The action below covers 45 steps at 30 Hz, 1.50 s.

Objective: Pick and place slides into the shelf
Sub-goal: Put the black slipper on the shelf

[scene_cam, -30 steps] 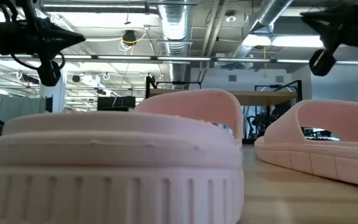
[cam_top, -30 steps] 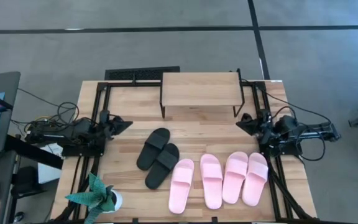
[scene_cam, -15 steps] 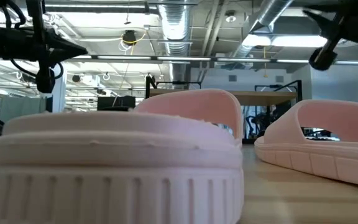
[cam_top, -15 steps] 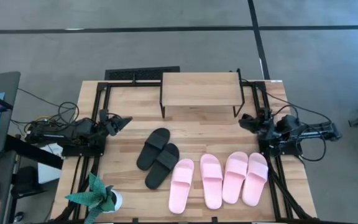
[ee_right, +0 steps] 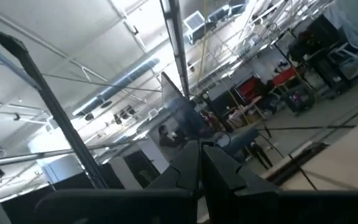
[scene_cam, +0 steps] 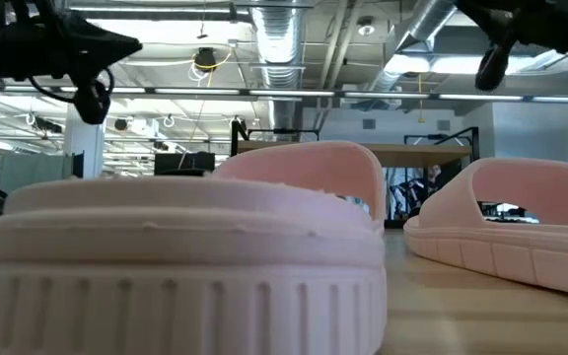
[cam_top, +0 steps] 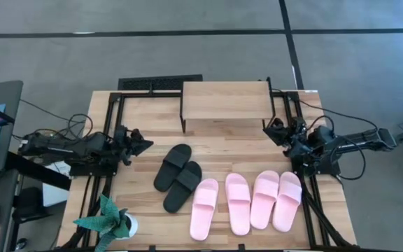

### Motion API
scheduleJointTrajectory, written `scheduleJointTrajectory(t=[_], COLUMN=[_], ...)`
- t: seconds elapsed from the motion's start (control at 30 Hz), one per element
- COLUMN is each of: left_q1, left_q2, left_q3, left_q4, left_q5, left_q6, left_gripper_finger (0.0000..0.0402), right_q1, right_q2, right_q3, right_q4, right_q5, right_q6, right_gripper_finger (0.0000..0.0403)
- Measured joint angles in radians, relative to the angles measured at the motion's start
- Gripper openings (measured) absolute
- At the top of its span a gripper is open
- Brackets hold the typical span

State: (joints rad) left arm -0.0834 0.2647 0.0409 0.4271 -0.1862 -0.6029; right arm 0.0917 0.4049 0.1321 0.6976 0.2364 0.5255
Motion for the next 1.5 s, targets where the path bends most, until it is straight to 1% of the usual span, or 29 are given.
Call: scheduleJointTrajectory(t=[0.03, 0.1, 0.13, 0.23, 0.27, 0.33, 0.37, 0.43, 0.5, 0.6, 0.63, 0.83, 0.9, 0.97, 1.03, 1.2, 1.37, 1.5], left_q1=[0.0, 0.001, 0.001, 0.002, 0.003, 0.002, 0.001, 0.002, 0.002, 0.002, 0.002, 0.002, 0.002, 0.002, 0.002, -0.013, -0.038, -0.052], left_q2=[0.02, 0.044, 0.047, 0.053, 0.06, 0.1, 0.139, 0.239, 0.345, 0.508, 0.56, 0.85, 0.923, 0.979, 1.021, 1.081, 1.114, 1.132], left_q3=[0.014, 0.048, 0.063, 0.098, 0.119, 0.189, 0.228, 0.298, 0.368, 0.481, 0.518, 0.747, 0.804, 0.849, 0.877, 0.888, 0.888, 0.888], left_q4=[0.001, 0.015, 0.021, 0.036, 0.003, -0.166, -0.268, -0.417, -0.471, -0.49, -0.526, -0.866, -0.963, -1.013, -1.053, -1.041, -1.045, -1.023], left_q5=[0.014, 0.008, -0.018, -0.141, -0.139, -0.05, -0.023, -0.005, -0.001, -0.001, -0.001, -0.002, -0.001, 0.011, 0.044, 0.1, 0.097, 0.047], left_q6=[0.061, 0.158, 0.179, 0.21, 0.246, 0.318, 0.334, 0.381, 0.468, 0.631, 0.679, 0.937, 1.002, 1.056, 1.083, 1.105, 1.095, 1.116], left_gripper_finger=[0.0, 0.0, 0.0, 0.0, 0.0, 0.0, 0.0, 0.0, 0.0, 0.0, 0.0, 0.0, 0.0, 0.0001, 0.0005, 0.0034, 0.0074, 0.0103], right_q1=[0.0, 0.001, 0.002, 0.005, 0.009, 0.014, 0.016, 0.016, 0.016, 0.016, 0.016, 0.017, 0.023, 0.03, 0.033, 0.033, 0.033, 0.033], right_q2=[0.023, 0.067, 0.087, 0.153, 0.176, 0.223, 0.244, 0.281, 0.31, 0.341, 0.347, 0.342, 0.333, 0.327, 0.322, 0.32, 0.32, 0.32], right_q3=[0.013, 0.039, 0.054, 0.1, 0.114, 0.139, 0.15, 0.172, 0.194, 0.227, 0.237, 0.265, 0.265, 0.265, 0.265, 0.265, 0.265, 0.265], right_q4=[0.023, 0.055, 0.057, 0.057, 0.056, 0.055, 0.053, 0.054, 0.055, 0.055, 0.056, 0.058, 0.059, 0.059, 0.059, 0.057, 0.042, 0.042], right_q5=[-0.007, -0.03, -0.044, -0.078, -0.08, -0.082, -0.082, -0.081, -0.081, -0.082, -0.082, -0.082, -0.081, -0.082, -0.082, -0.082, -0.082, -0.082], right_q6=[-0.001, -0.002, -0.002, -0.002, -0.003, -0.007, -0.017, -0.044, -0.068, -0.099, -0.109, -0.123, -0.139, -0.143, -0.143, -0.143, -0.143, -0.143], right_gripper_finger=[0.0008, 0.0008, 0.0008, 0.0008, 0.0008, 0.0008, 0.0008, 0.0008, 0.0008, 0.0008, 0.0008, 0.0008, 0.0011, 0.0018, 0.0029, 0.0058, 0.0072, 0.0075])
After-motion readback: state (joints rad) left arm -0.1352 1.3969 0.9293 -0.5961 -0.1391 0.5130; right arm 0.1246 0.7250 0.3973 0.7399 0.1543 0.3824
